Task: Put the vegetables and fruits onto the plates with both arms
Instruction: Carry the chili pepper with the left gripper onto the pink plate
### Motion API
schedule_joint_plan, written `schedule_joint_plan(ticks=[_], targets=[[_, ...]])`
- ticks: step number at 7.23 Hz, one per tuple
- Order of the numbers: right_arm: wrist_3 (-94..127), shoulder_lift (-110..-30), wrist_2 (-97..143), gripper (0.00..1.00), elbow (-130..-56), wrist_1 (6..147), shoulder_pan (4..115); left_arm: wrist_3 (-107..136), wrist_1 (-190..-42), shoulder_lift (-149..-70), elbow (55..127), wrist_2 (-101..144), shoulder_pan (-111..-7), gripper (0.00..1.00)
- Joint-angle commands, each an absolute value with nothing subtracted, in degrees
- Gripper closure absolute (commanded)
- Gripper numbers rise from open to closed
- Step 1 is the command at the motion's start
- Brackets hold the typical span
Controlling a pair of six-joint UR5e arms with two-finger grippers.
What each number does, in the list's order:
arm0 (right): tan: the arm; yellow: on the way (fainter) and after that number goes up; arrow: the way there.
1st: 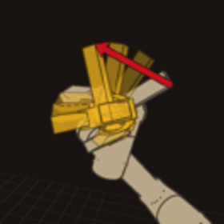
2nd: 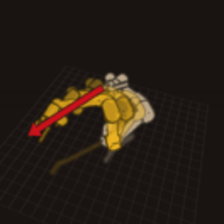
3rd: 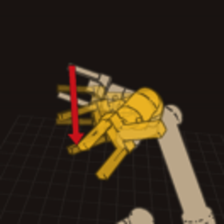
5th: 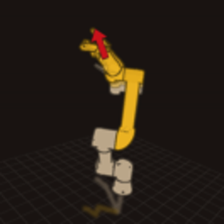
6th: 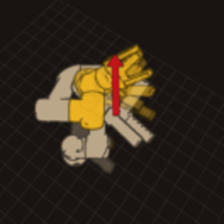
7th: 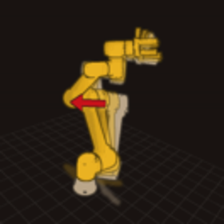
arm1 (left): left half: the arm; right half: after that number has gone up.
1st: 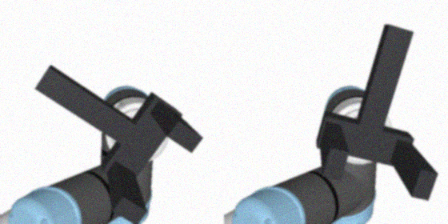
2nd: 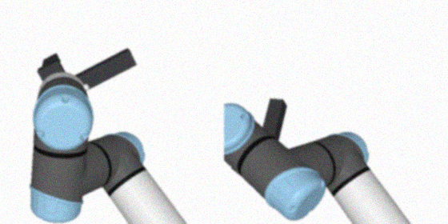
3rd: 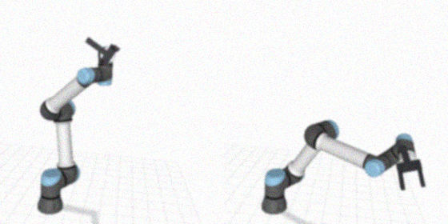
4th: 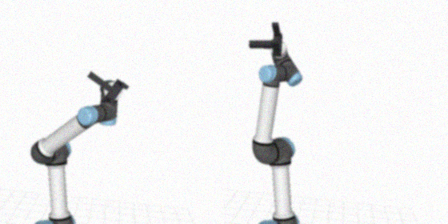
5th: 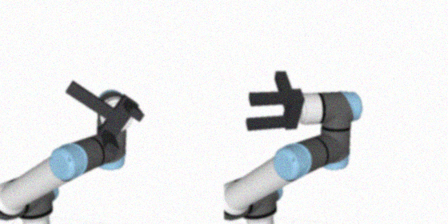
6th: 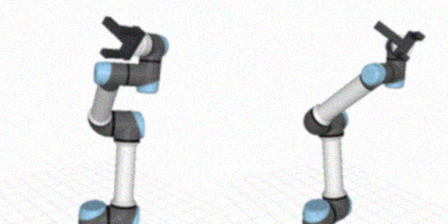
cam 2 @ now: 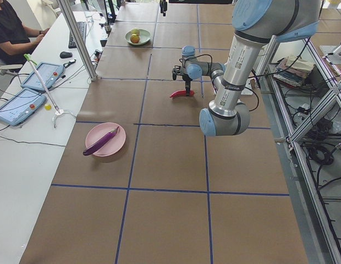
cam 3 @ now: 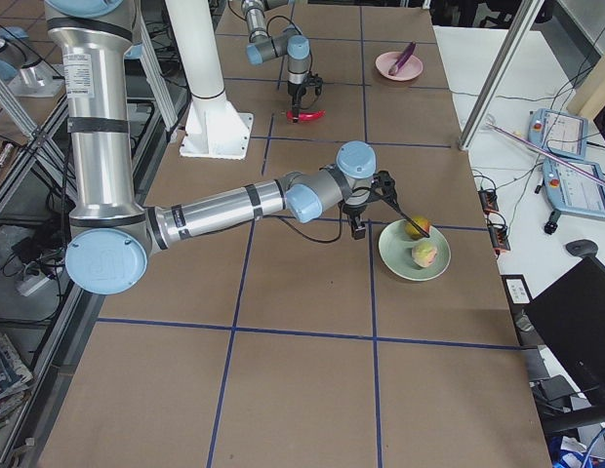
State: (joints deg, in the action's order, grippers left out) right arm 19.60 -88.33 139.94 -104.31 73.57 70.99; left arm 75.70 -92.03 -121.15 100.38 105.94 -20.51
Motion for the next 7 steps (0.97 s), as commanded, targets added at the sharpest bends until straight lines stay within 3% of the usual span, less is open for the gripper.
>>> schedule_joint_plan(ticks=[1,5,7], targets=[[19.6,-88.3,139.9,0.00,-104.2,73.6,70.8,73.6,-91.9,-121.2,101.2,106.0,-21.0,1.00],[19.6,-88.3,139.9,0.00,-104.3,73.5,70.4,73.6,-92.3,-120.9,105.0,107.0,-37.7,1.00],[19.6,-88.6,139.9,0.00,-104.4,73.5,70.3,88.2,-92.3,-119.2,100.4,107.1,-48.6,0.99]])
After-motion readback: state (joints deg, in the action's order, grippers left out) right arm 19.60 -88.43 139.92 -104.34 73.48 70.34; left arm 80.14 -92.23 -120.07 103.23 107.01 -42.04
